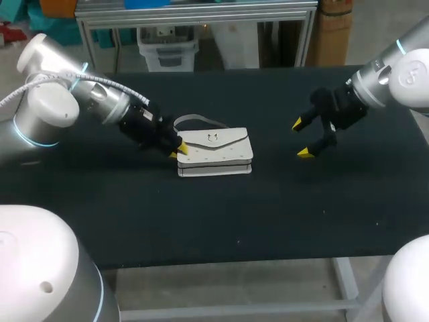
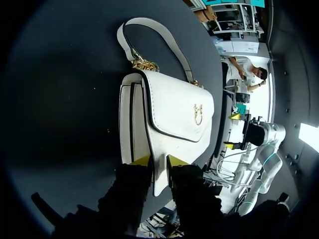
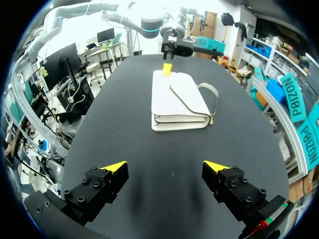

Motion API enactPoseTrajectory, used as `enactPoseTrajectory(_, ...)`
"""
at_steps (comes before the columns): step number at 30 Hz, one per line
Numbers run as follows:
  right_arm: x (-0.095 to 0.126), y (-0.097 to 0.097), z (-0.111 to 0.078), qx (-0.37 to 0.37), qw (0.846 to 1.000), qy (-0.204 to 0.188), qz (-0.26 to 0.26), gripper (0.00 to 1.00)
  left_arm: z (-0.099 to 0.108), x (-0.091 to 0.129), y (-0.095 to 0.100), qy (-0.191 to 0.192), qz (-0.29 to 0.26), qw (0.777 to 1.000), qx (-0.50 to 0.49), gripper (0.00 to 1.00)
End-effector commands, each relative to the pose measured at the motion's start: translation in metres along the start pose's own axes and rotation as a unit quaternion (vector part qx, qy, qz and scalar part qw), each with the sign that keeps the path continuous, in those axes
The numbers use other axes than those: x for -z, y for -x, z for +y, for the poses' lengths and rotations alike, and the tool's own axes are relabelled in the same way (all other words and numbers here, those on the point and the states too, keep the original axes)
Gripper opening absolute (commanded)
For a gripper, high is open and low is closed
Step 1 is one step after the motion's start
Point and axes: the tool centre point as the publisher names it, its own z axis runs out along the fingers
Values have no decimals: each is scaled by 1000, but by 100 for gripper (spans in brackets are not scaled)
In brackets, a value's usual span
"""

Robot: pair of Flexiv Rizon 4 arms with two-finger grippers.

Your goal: Pick up the bag, open it, inspect its contents, close it, and place it on the opposite side

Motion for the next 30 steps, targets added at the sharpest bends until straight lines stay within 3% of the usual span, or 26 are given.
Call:
enactPoseTrajectory(1, 0, 0, 0, 0, 1000, 1, 0, 100, -3, 2, -1, 4, -4, 1000, 2, 100)
enactPoseTrajectory(8, 0, 0, 0, 0, 1000, 1, 0, 100, -6, 21, 3, 0, -18, 1000, 11, 100)
enactPoseTrajectory(19, 0, 0, 0, 0, 1000, 1, 0, 100, -9, 70, 6, -7, -46, 999, 10, 100)
enactPoseTrajectory(23, 3, 1, 6, 11, 1000, -8, -8, 100, -12, 89, 8, 4, -59, 998, 1, 100)
enactPoseTrajectory(30, 10, 0, 32, 43, 997, -59, -28, 100, -14, 116, 9, 30, -131, 990, -50, 100)
